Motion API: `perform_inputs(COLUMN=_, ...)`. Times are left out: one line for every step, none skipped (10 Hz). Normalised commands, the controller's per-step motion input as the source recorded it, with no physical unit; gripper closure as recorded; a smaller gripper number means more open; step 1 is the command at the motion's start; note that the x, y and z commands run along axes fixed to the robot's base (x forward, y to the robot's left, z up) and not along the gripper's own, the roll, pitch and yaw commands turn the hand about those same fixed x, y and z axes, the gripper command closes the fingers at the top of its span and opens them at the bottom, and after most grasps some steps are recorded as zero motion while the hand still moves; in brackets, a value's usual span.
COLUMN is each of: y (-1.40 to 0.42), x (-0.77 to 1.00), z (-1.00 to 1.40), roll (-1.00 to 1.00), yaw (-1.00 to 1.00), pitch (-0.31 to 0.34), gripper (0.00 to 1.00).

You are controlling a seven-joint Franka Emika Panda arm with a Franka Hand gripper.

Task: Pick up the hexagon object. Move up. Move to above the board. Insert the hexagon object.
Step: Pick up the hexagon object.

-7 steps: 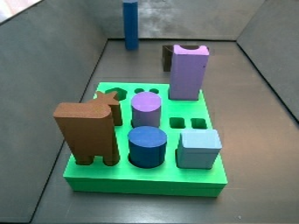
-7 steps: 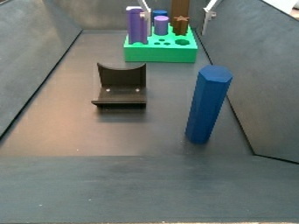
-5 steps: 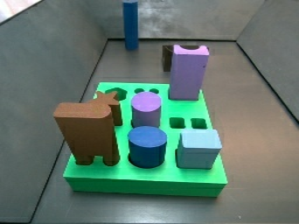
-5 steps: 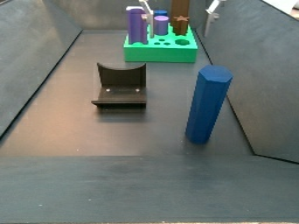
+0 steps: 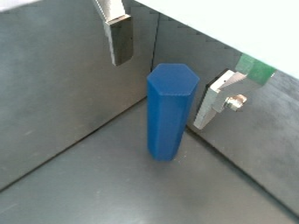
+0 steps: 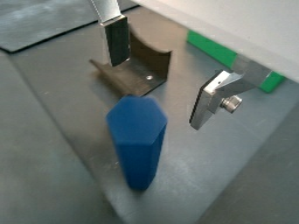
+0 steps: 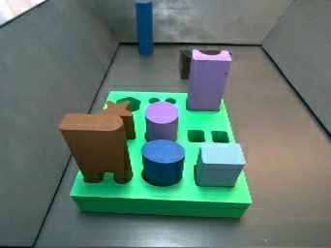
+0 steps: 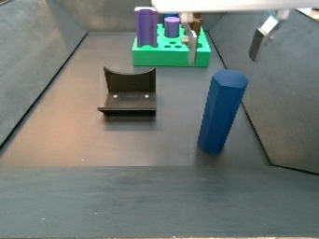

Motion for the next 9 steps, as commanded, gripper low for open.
perform_inputs(y=0.38, x=0.11, z=-0.24, roll=-0.24, yaw=0.5, pitch=-0.28, gripper=0.0)
perform_inputs(y=0.38, x=0.11, z=-0.35, roll=-0.19, yaw=0.58, pitch=-0.32, gripper=0.0)
perform_inputs(y=0.27, x=0.03, z=-0.4, roll=-0.13, yaw=0.57, pitch=-0.34, gripper=0.0)
perform_inputs(y=0.09, x=0.0, z=-0.2, roll=-0.03, yaw=0.35, pitch=-0.204, gripper=0.0)
perform_inputs(y=0.01, x=0.0, z=-0.02, roll=0.0, yaw=0.13, pitch=-0.044, gripper=0.0)
perform_inputs(y=0.0, x=0.0, z=0.0, roll=0.0, yaw=0.0, pitch=0.0, gripper=0.0)
perform_inputs(y=0.0, x=0.0, z=0.0, roll=0.0, yaw=0.0, pitch=0.0, gripper=1.0)
perform_inputs(y=0.0, x=0.0, z=0.0, roll=0.0, yaw=0.0, pitch=0.0, gripper=1.0)
perform_inputs(y=0.0, x=0.0, z=0.0, roll=0.0, yaw=0.0, pitch=0.0, gripper=1.0)
